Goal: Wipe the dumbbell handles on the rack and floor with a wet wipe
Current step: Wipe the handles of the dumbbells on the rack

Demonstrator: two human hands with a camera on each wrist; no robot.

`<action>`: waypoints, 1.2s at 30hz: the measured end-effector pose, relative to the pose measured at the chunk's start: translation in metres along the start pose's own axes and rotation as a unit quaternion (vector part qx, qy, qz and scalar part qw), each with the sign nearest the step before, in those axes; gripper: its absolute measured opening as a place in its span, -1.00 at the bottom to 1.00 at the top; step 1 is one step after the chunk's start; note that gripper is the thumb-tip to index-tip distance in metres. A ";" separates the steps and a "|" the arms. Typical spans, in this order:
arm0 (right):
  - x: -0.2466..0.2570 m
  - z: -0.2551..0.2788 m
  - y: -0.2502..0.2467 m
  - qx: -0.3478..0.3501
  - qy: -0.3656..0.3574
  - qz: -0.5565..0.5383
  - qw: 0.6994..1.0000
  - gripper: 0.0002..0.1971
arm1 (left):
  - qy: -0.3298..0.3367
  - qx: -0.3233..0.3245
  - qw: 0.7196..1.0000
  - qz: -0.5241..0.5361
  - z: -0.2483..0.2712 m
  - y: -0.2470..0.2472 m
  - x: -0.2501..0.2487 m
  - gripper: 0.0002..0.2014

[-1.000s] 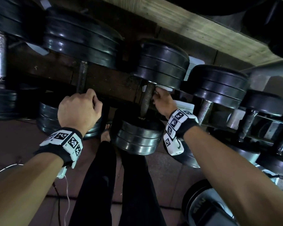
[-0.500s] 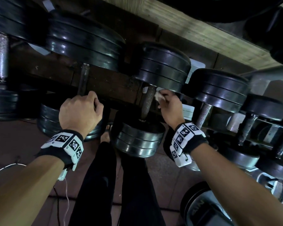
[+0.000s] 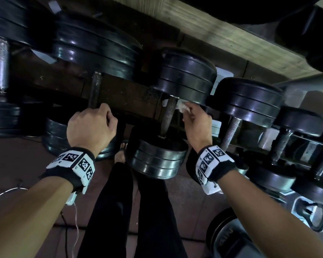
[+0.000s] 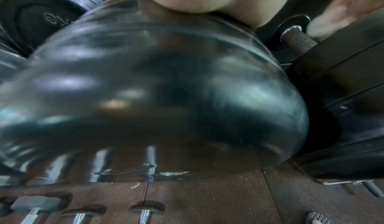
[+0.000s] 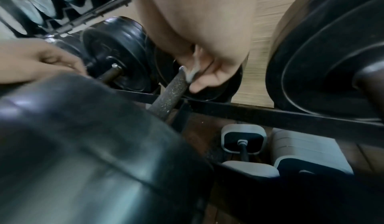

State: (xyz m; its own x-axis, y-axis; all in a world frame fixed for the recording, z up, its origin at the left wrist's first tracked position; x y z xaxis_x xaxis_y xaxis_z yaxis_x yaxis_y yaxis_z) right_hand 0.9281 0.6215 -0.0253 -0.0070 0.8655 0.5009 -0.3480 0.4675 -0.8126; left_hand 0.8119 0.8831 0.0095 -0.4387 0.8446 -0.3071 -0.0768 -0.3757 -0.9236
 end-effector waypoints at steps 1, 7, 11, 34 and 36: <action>0.007 -0.003 0.000 -0.028 -0.015 0.001 0.999 -0.76 | 0.000 -0.002 1.000 0.001 0.000 0.000 0.000 -0.84; 0.006 0.022 0.012 0.053 -0.077 0.005 0.996 -0.75 | -0.002 -0.004 1.000 0.007 0.001 0.000 0.000 -0.84; 0.008 0.043 0.017 0.182 -0.136 0.015 0.974 -0.73 | -0.002 -0.004 1.000 0.005 0.001 0.000 -0.001 -0.83; 0.038 -0.017 0.010 0.043 -0.146 0.071 0.986 -0.77 | 0.003 -0.019 1.000 -0.001 0.001 0.005 0.003 -0.81; 0.033 -0.007 0.026 0.143 -0.164 0.097 0.971 -0.76 | 0.004 -0.024 1.000 0.000 0.001 0.004 0.004 -0.81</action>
State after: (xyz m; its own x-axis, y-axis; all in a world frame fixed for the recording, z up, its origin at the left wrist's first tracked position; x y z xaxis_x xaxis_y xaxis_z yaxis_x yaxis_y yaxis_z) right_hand 0.9255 0.6637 -0.0317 -0.3796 0.8065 0.4533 -0.5571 0.1920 -0.8080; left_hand 0.8087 0.8845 0.0047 -0.4320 0.8473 -0.3089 -0.0331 -0.3571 -0.9335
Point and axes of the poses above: each hand's wrist, its own z-axis away from the middle knuckle, its own y-axis out of the palm, x = y × z, the point moved 5 cm from there along -z, towards the middle knuckle, and after that the axes turned 12 degrees about z, right-handed, at the moved point
